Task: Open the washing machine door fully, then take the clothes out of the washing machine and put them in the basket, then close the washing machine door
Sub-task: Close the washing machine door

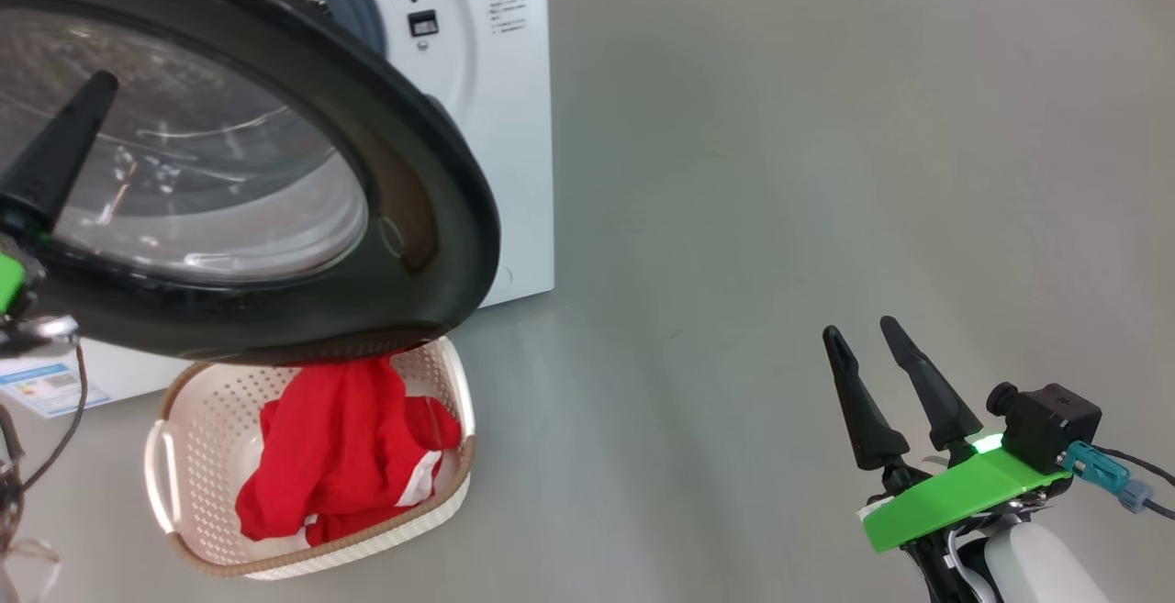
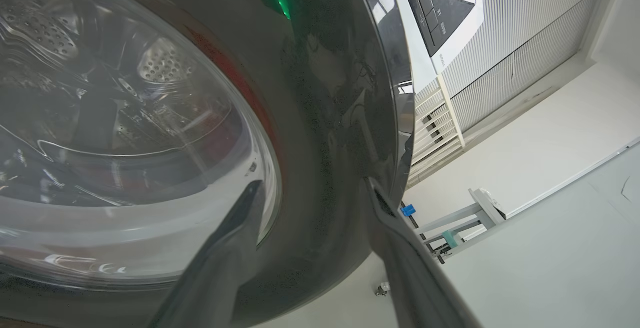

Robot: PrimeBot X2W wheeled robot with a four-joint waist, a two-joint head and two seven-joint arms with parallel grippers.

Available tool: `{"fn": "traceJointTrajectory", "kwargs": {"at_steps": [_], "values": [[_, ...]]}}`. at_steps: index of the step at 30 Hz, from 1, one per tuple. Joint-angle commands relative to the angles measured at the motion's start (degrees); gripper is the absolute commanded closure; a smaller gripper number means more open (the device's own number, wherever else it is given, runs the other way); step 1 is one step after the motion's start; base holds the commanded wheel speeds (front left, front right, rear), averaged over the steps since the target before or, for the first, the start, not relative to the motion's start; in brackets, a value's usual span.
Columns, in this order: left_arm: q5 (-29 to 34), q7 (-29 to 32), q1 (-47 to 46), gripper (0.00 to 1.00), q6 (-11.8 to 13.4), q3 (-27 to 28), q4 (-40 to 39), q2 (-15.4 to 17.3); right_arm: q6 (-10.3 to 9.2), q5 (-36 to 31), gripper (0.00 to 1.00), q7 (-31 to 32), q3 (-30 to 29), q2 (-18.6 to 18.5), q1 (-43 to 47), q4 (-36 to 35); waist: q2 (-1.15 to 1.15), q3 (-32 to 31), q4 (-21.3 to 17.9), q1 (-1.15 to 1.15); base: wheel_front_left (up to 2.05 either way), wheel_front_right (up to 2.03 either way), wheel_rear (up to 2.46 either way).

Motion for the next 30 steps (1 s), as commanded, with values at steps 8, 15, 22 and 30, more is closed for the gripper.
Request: {"fn": "traceJointTrajectory", "kwargs": {"at_steps": [8,15,22,30], "values": [[7.67,-7.04,4.73,0.0,-3.78,0.6,-4.45,3.77,0.09,-0.75,0.0,-0.27,0.78,-1.09,-0.39,-1.46,0.0,-0.4,2.69,0.0,0.0,0.0,0.0],[15.1,-15.87,10.92,0.0,-5.37,-0.71,-7.05,3.95,0.09,-0.77,0.0,-0.27,0.67,-1.39,-0.29,-1.47,0.0,-0.83,4.36,0.0,0.0,0.0,0.0],[21.88,-24.89,17.75,0.0,-5.79,-2.72,-8.91,2.75,0.09,-0.79,0.0,-0.27,0.76,-1.69,-0.23,-1.54,0.0,-1.07,5.81,0.0,0.0,0.0,0.0],[24.62,-31.06,23.55,0.0,-5.8,-2.77,-8.2,0.74,0.09,-0.66,0.0,-0.27,1.25,-1.92,-0.2,-1.51,0.0,-1.39,6.01,0.0,0.0,0.0,0.0]]}}
